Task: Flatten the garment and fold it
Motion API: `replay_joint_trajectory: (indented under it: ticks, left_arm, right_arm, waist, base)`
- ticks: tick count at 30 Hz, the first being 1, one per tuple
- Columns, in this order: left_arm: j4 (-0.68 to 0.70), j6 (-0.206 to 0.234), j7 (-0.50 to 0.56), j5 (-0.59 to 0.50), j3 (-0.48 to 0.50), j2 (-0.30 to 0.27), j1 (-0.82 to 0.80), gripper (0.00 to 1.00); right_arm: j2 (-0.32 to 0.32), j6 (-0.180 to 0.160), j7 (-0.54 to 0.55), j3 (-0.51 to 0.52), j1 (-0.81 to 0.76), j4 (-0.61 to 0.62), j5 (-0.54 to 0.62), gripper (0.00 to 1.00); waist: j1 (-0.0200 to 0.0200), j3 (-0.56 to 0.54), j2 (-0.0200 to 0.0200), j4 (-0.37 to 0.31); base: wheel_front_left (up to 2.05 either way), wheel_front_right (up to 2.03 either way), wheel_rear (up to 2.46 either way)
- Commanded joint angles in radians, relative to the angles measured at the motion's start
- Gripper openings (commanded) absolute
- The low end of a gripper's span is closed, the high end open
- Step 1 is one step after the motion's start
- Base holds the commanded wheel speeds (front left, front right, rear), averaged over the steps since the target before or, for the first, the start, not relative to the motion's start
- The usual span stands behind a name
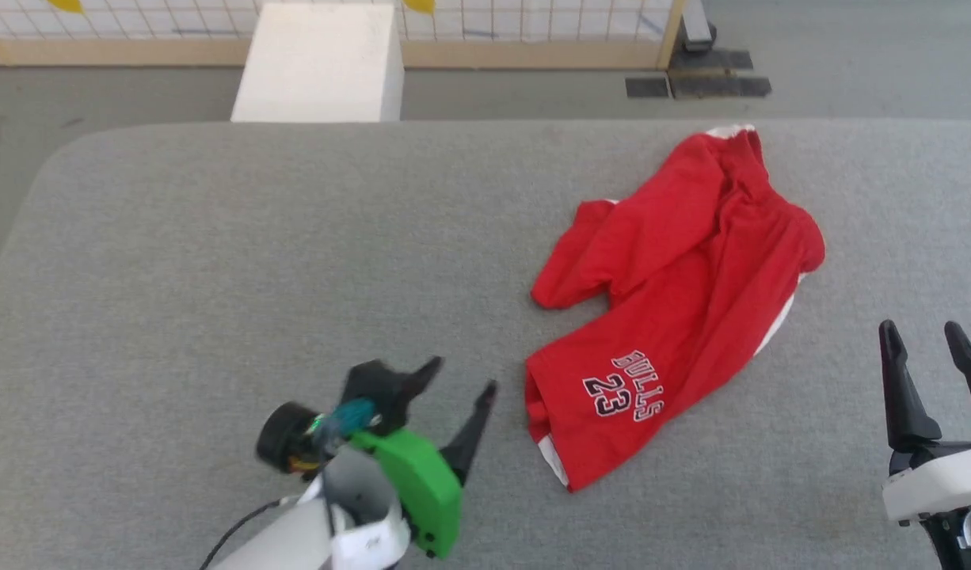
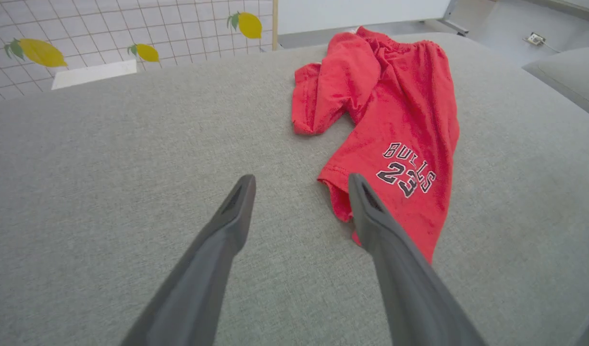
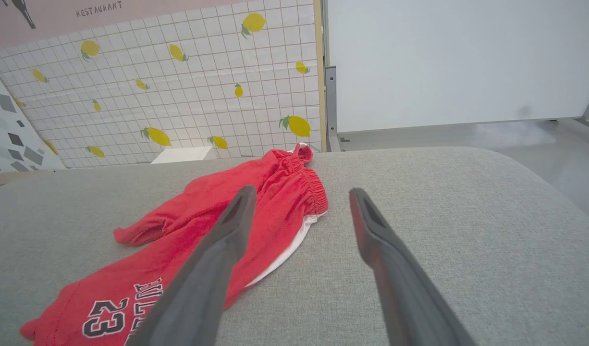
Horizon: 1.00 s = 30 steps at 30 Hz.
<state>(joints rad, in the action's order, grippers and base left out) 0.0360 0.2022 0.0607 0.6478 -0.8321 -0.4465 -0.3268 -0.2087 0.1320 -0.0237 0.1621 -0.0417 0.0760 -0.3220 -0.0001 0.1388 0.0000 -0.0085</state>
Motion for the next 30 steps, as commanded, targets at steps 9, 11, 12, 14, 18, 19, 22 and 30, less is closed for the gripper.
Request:
replay_joint_trajectory:
  ticks: [9,11,12,14,18,19,22,30]
  left_arm:
    - [-0.088,-0.084,0.461,0.111,-0.063,0.037,-0.293,1.00]
    - [-0.114,-0.087,0.525,0.125,-0.065,0.041,-0.336,1.00]
    - [-0.122,-0.090,0.549,0.128,-0.069,0.040,-0.351,1.00]
    - [-0.138,-0.095,0.594,0.137,-0.073,0.038,-0.379,1.00]
    - [-0.160,-0.102,0.647,0.153,-0.076,0.040,-0.412,1.00]
    - [-0.166,-0.104,0.659,0.152,-0.079,0.037,-0.420,1.00]
    - [-0.177,-0.110,0.687,0.153,-0.089,0.031,-0.433,1.00]
    - [-0.186,-0.123,0.692,0.137,-0.103,0.005,-0.441,0.00]
  right_arm:
    - [0.031,-0.001,0.026,0.023,0.022,0.095,0.032,1.00]
    - [0.038,-0.001,0.020,0.021,0.026,0.093,0.035,1.00]
    - [0.042,-0.001,0.018,0.019,0.028,0.092,0.036,1.00]
    - [0.053,-0.001,0.011,0.018,0.033,0.087,0.038,1.00]
    - [0.070,-0.001,-0.003,0.019,0.035,0.070,0.047,1.00]
    - [0.074,-0.001,-0.007,0.019,0.035,0.065,0.049,1.00]
    - [0.084,-0.001,-0.017,0.021,0.038,0.051,0.052,1.00]
    - [0.102,-0.001,-0.033,0.020,0.051,0.026,0.062,1.00]
  waist:
    - [0.0001,0.148,0.0000,-0.106]
    - [0.0001,0.167,0.0000,-0.123]
    - [0.0001,0.176,0.0000,-0.131]
    - [0.0001,0.192,0.0000,-0.146]
    - [0.0001,0.215,0.0000,-0.167]
    - [0.0001,0.221,0.0000,-0.171]
    - [0.0001,0.231,0.0000,-0.179]
    - [0.0001,0.243,0.0000,-0.176]
  base:
    - [0.00,0.00,0.00]
    - [0.00,0.00,0.00]
    - [0.00,0.00,0.00]
    - [0.00,0.00,0.00]
    - [0.00,0.00,0.00]
    - [0.00,0.00,0.00]
    - [0.00,0.00,0.00]
    - [0.00,0.00,0.00]
